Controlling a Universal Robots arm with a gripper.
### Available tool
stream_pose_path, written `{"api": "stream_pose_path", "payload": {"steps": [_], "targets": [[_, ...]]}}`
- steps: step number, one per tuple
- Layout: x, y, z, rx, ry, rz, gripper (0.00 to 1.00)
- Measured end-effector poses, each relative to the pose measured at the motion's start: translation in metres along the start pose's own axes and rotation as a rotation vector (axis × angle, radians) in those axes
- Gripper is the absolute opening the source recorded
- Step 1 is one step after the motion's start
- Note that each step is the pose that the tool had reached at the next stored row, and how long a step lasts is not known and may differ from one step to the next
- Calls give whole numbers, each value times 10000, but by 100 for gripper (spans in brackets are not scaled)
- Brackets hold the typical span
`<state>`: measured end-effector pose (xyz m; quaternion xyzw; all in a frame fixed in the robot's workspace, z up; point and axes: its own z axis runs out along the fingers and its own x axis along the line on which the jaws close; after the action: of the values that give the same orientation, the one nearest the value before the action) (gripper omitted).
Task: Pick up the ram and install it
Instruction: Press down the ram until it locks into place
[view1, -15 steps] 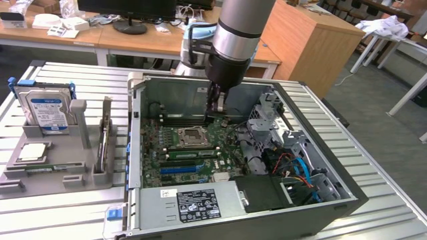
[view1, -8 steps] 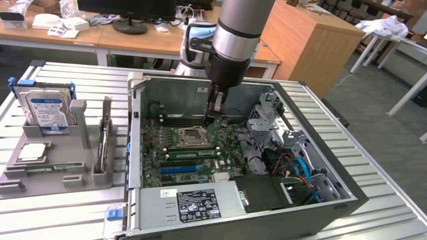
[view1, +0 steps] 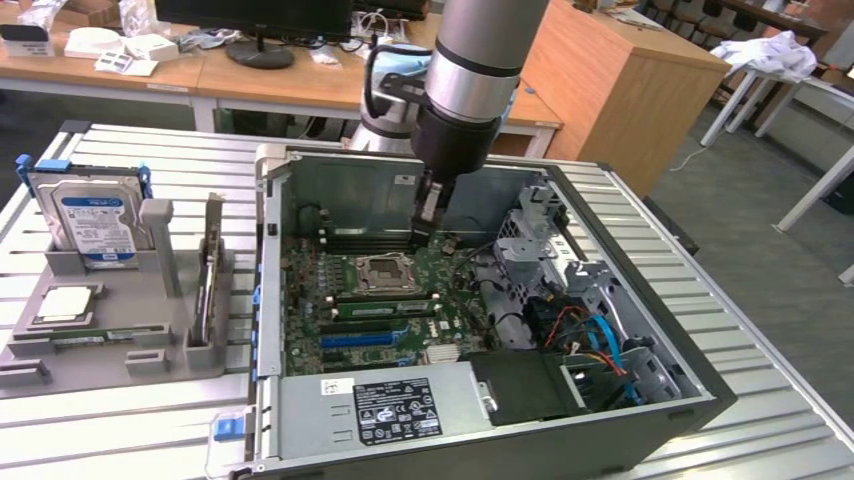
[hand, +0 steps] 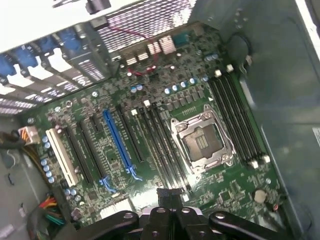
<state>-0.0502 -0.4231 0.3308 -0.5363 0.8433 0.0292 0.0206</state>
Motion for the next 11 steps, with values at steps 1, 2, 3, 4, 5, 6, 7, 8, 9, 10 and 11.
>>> {"api": "stream_pose_path", "payload": {"steps": [1,2,3,4,5,6,7,8,9,10,11], "targets": [[0,0,0,11,-4,160,11],[0,0,1,22,-8,324,11],[0,0,1,33,-13,490,11],[0,0,1,44,-17,651,11],[0,0,2,55,-22,819,11],[0,0,2,67,-27,1003,11],[0,0,3,78,-31,1173,11],[0,0,3,89,-36,1338,11],[0,0,3,100,-40,1506,11],[1,0,3,111,-45,1674,11],[1,0,4,122,-49,1845,11]]}}
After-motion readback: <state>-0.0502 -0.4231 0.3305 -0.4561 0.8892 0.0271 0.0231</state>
